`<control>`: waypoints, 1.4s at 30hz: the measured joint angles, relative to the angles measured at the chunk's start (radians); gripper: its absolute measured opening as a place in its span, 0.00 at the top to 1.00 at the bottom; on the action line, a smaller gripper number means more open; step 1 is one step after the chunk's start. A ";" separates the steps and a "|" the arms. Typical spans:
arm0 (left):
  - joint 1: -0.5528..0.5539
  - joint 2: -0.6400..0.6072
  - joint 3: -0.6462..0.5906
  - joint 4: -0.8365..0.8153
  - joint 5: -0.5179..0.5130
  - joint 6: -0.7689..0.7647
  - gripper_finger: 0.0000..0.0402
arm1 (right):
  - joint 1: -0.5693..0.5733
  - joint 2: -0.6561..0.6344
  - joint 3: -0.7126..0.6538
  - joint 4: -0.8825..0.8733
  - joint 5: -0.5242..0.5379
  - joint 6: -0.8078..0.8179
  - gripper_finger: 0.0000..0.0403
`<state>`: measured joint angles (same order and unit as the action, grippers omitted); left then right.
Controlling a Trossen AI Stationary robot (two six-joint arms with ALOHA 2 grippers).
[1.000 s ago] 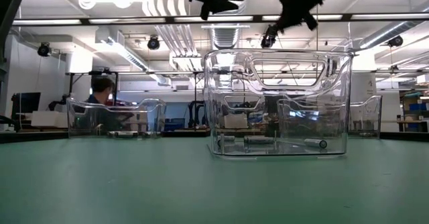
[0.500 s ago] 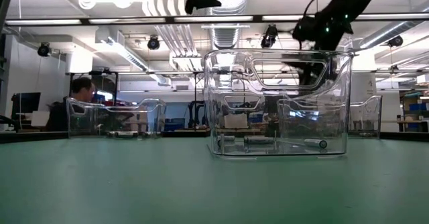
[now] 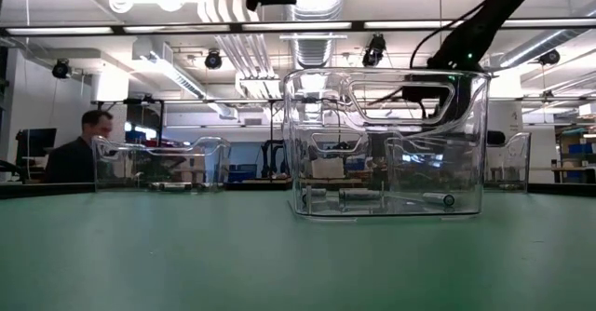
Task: Sort batteries
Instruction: Put the black battery into the top right transparent bin, then return to Home Position
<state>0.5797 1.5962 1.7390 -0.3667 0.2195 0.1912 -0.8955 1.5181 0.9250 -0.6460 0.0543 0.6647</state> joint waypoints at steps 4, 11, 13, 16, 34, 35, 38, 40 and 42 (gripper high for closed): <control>0.000 -0.037 0.000 -0.028 0.000 0.012 0.54 | 0.000 0.055 0.001 -0.002 0.056 0.027 0.92; -0.003 -0.137 0.000 -0.137 -0.001 -0.002 0.54 | -0.001 0.132 0.005 0.010 0.085 0.006 0.92; -0.005 -0.162 0.000 -0.167 -0.002 -0.008 0.54 | -0.001 0.146 0.006 0.009 0.086 0.007 0.90; -0.010 -0.204 0.000 -0.211 -0.003 -0.009 0.54 | -0.002 0.161 0.006 0.008 0.084 0.004 0.87; -0.258 -0.541 -0.311 -0.075 0.000 -0.220 0.54 | -0.001 0.080 0.003 -0.021 0.097 -0.029 0.79; -0.279 -0.559 -0.333 -0.074 0.000 -0.250 0.54 | 0.002 0.051 0.004 -0.049 0.097 -0.029 0.77; -0.351 -0.618 -0.407 -0.071 0.000 -0.350 0.54 | 0.019 -0.061 0.025 -0.039 0.110 -0.029 0.70; -0.393 -0.658 -0.455 -0.068 -0.001 -0.422 0.54 | 0.042 -0.143 0.030 -0.047 0.146 -0.029 0.65; -0.419 -0.697 -0.499 -0.069 -0.003 -0.477 0.54 | 0.068 -0.220 0.035 -0.040 0.178 -0.030 0.60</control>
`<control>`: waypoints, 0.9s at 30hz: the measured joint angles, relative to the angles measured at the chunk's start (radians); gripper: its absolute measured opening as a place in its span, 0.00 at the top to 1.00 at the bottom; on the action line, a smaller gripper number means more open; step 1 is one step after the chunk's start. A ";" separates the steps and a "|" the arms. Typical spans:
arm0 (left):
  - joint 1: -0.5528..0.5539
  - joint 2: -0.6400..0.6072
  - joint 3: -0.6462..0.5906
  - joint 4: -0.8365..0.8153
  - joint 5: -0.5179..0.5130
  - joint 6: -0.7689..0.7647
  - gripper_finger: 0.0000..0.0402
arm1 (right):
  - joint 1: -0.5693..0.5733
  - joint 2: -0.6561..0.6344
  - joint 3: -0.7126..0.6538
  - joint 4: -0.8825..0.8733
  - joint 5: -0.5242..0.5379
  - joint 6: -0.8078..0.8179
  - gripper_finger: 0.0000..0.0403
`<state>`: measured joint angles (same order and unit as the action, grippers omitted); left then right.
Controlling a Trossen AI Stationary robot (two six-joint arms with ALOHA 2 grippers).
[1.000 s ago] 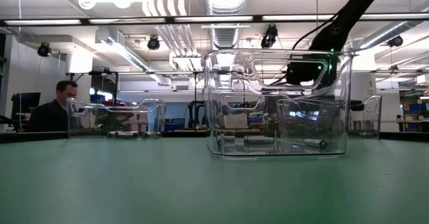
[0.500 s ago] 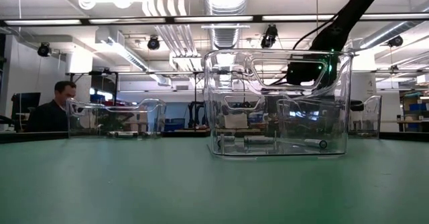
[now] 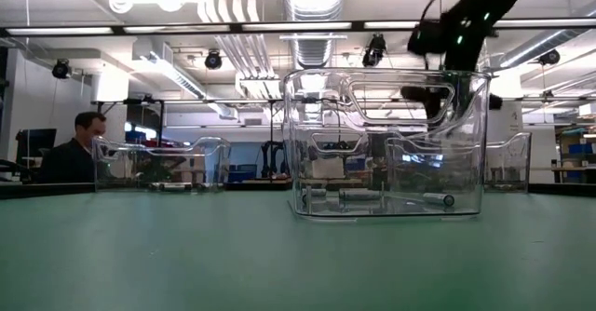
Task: Sort batteries
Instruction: Return to Home Position
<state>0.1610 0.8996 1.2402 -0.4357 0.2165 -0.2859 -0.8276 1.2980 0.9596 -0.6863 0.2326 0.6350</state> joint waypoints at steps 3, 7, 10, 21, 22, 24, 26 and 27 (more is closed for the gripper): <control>-0.038 -0.069 -0.080 -0.001 -0.003 -0.031 0.54 | 0.046 -0.118 0.009 0.024 -0.010 -0.004 0.55; -0.066 -0.165 -0.191 0.001 -0.001 -0.067 0.54 | 0.171 -0.243 -0.005 0.131 -0.130 -0.058 0.53; -0.084 -0.242 -0.286 0.021 -0.115 -0.108 0.54 | 0.331 -0.305 -0.039 0.294 -0.178 -0.125 0.56; -0.119 -0.461 -0.680 0.211 -0.281 -0.053 0.54 | 0.852 -0.232 -0.134 0.571 -0.161 -0.446 0.80; -0.119 -0.465 -0.708 0.209 -0.280 -0.046 0.54 | 0.864 -0.225 -0.134 0.587 -0.156 -0.446 0.82; -0.119 -0.466 -0.763 0.210 -0.281 -0.037 0.54 | 0.871 -0.219 -0.138 0.634 -0.167 -0.509 0.88; -0.116 -0.466 -0.812 0.211 -0.313 -0.019 0.53 | 0.868 -0.219 -0.166 0.690 -0.181 -0.576 0.92; -0.116 -0.466 -0.836 0.221 -0.335 -0.014 0.53 | 0.863 -0.222 -0.192 0.728 -0.182 -0.599 0.94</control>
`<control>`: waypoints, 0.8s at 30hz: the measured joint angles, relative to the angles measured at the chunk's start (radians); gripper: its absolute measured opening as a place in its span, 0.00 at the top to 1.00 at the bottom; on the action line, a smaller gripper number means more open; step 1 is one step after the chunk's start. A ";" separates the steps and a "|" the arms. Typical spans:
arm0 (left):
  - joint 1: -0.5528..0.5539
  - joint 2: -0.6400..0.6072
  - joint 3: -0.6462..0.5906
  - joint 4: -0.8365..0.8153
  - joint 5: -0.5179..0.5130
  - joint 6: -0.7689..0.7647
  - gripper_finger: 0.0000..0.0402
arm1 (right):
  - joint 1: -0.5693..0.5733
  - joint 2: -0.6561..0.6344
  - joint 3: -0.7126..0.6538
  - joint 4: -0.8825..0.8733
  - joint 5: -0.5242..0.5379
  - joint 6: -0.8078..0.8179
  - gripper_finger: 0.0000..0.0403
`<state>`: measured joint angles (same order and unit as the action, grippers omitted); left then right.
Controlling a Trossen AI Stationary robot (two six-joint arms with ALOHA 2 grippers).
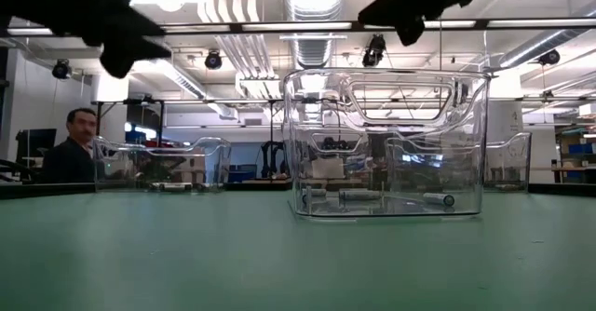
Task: Sort batteries
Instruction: Return to Home Position
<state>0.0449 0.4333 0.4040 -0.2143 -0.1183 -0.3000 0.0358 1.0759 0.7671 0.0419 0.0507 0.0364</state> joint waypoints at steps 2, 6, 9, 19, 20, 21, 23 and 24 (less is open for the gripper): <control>0.000 -0.012 -0.051 0.033 -0.028 0.004 0.53 | -0.005 -0.018 -0.073 0.138 -0.006 -0.047 0.97; -0.009 -0.062 -0.150 0.207 0.001 0.129 0.53 | -0.006 -0.097 -0.291 0.593 -0.007 -0.050 0.97; -0.013 -0.113 -0.199 0.278 0.023 0.180 0.53 | -0.006 -0.155 -0.456 0.814 0.010 0.008 0.97; -0.013 -0.312 -0.210 0.053 -0.013 0.220 0.53 | 0.001 -0.412 -0.745 0.814 0.041 0.122 0.97; -0.012 -0.341 -0.201 0.007 -0.032 0.218 0.53 | 0.001 -0.439 -0.755 0.796 0.028 0.107 0.97; -0.012 -0.375 -0.196 -0.038 -0.041 0.216 0.53 | 0.002 -0.466 -0.755 0.772 0.021 0.086 0.97; -0.013 -0.435 -0.199 -0.078 -0.045 0.208 0.53 | 0.003 -0.526 -0.755 0.689 0.002 0.021 0.97; -0.014 -0.433 -0.204 -0.066 -0.044 0.199 0.53 | 0.004 -0.550 -0.755 0.651 -0.004 -0.013 0.97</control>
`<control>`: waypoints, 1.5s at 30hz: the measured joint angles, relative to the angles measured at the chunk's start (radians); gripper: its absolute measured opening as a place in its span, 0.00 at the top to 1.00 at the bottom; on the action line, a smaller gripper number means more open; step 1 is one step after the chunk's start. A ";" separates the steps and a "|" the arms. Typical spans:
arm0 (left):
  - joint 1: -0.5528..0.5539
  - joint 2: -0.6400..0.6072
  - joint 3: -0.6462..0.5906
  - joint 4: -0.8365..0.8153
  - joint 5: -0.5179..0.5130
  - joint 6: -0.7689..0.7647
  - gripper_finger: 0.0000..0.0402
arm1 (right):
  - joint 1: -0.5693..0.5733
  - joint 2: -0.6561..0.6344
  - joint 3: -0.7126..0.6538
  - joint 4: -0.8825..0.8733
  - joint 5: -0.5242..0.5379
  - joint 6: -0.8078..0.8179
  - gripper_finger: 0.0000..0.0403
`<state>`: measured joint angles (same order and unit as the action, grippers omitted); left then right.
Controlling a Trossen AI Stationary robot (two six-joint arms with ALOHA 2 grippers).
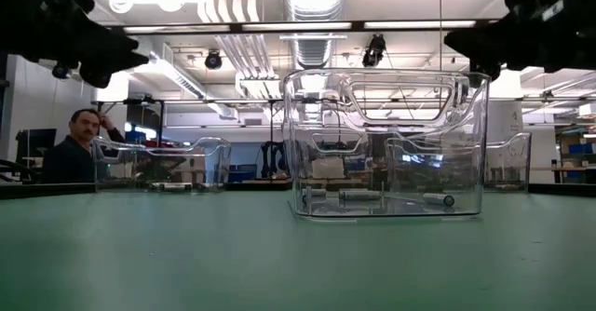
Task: Sort batteries
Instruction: Return to Home Position
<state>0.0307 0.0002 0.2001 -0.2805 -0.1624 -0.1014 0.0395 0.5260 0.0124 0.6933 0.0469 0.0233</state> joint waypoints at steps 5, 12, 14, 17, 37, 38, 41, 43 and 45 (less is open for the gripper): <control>-0.004 0.009 -0.064 0.029 0.037 -0.039 0.53 | 0.003 -0.086 0.000 -0.127 -0.034 -0.090 0.97; -0.005 0.011 -0.138 0.164 0.056 -0.040 0.53 | 0.002 -0.192 -0.001 -0.230 -0.047 -0.099 0.97; -0.005 0.003 -0.142 0.183 0.012 -0.023 0.53 | 0.002 -0.233 -0.001 -0.293 -0.046 -0.088 0.97; -0.005 0.001 -0.143 0.187 -0.012 -0.008 0.53 | 0.002 -0.293 -0.001 -0.370 -0.047 -0.067 0.97; -0.005 0.064 -0.143 0.185 0.006 -0.023 0.53 | 0.002 -0.516 -0.002 -0.554 -0.046 -0.096 0.97; -0.005 0.067 -0.143 0.185 0.006 -0.023 0.53 | 0.002 -0.513 -0.002 -0.556 -0.046 -0.069 0.97; -0.005 0.073 -0.143 0.185 0.007 -0.023 0.53 | 0.002 -0.508 -0.002 -0.561 -0.047 0.026 0.97; -0.005 0.078 -0.143 0.185 0.007 -0.023 0.53 | 0.002 -0.504 -0.002 -0.561 -0.047 0.089 0.97; -0.005 0.081 -0.143 0.185 0.007 -0.023 0.53 | 0.002 -0.503 -0.002 -0.562 -0.047 0.142 0.97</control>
<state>0.0254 0.0812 0.0566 -0.0954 -0.1551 -0.1242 0.0414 0.0227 0.0101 0.1308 0.0000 0.1657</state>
